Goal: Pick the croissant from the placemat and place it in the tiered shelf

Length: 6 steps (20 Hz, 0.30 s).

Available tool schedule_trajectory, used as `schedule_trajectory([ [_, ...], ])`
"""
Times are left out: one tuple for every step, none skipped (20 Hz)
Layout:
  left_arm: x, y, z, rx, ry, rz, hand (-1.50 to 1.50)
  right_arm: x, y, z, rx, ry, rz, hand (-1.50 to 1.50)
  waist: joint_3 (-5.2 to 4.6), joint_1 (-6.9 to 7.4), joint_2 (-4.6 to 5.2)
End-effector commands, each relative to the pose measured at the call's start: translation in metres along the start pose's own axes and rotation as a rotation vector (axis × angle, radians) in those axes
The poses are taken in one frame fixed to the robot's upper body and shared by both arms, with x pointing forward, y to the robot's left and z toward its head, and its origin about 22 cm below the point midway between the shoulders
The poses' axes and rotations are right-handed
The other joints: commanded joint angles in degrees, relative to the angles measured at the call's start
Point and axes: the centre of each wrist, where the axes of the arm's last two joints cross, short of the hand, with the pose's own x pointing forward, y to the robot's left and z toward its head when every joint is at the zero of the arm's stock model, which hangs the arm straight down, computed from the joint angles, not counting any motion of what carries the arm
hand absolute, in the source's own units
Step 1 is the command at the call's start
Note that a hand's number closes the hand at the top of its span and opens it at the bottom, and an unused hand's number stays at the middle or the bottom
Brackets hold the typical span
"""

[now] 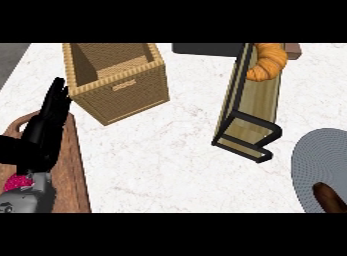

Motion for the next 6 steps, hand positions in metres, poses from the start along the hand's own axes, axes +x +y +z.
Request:
schedule_trajectory([
  [0.006, -0.005, 0.0, -0.014, -0.023, -0.001, 0.0, -0.002, -0.017, 0.022, 0.078, -0.05, -0.049, -1.5, 0.15, 0.81, 0.3],
  [0.004, -0.013, -0.003, -0.018, -0.024, 0.014, 0.0, 0.001, -0.014, 0.016, 0.064, -0.065, -0.055, -1.5, 0.14, 0.96, 0.66],
  [0.001, 0.0, -0.005, -0.013, 0.001, -0.006, 0.0, 0.003, -0.02, 0.023, 0.077, -0.068, -0.048, -1.5, 0.12, 0.62, 0.51],
  [0.002, -0.006, -0.005, -0.024, -0.005, -0.004, 0.0, 0.009, -0.018, 0.017, 0.068, -0.078, -0.044, -1.5, 0.11, 1.03, 0.57],
  [0.0, -0.003, 0.0, -0.027, -0.024, 0.008, 0.0, 0.0, -0.026, 0.034, 0.074, -0.071, -0.06, -1.5, 0.18, 0.88, 0.5],
  [0.008, -0.008, -0.007, -0.007, -0.028, 0.009, 0.0, 0.005, -0.024, 0.028, 0.085, -0.079, -0.065, -1.5, 0.21, 0.73, 0.59],
])
